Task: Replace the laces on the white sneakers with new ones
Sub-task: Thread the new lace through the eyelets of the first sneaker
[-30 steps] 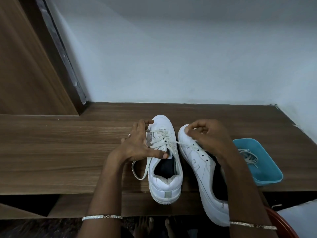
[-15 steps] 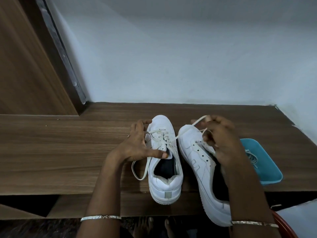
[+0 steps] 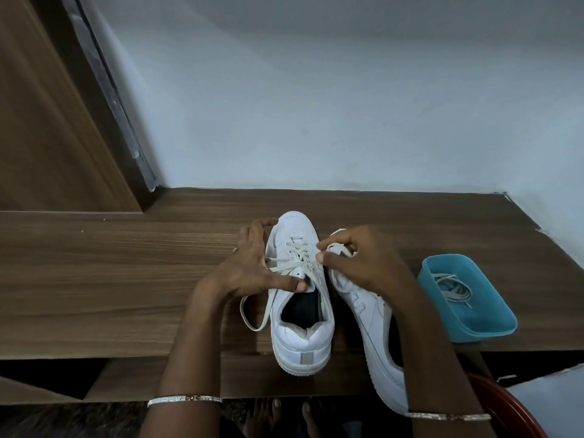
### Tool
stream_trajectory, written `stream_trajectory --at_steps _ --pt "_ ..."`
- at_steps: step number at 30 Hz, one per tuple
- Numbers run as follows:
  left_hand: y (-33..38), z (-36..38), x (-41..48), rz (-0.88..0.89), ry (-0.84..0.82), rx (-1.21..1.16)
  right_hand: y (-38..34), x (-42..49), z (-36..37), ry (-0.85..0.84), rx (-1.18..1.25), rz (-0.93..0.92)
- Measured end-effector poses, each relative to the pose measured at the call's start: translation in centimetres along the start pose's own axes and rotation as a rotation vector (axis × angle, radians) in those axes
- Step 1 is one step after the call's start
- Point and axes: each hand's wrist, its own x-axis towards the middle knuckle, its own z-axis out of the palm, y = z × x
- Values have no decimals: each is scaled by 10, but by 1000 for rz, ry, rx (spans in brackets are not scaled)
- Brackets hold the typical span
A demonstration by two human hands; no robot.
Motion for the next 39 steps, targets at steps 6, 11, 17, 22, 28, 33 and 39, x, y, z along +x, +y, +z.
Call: stream_trajectory --at_steps 6,11,17,22,28,33,39 --pt "0 0 -1 3 -10 -33 -3 5 14 1 -102 25" --pt "3 -1 -2 -13 -20 24 1 0 -7 201 181 212" --pt "4 -3 -3 -31 -48 15 17 2 -33 252 1056 385" --pt "3 -5 -6 -83 -130 -129 8 1 -25 280 1072 452" --pt "2 -4 -6 -63 -174 -272 -6 -2 -7 51 297 230" --pt "8 -6 -9 -96 -209 -336 -5 1 11 -89 -29 47" --pt "12 -9 -11 -137 -200 -454 -2 4 18 -60 -11 98"
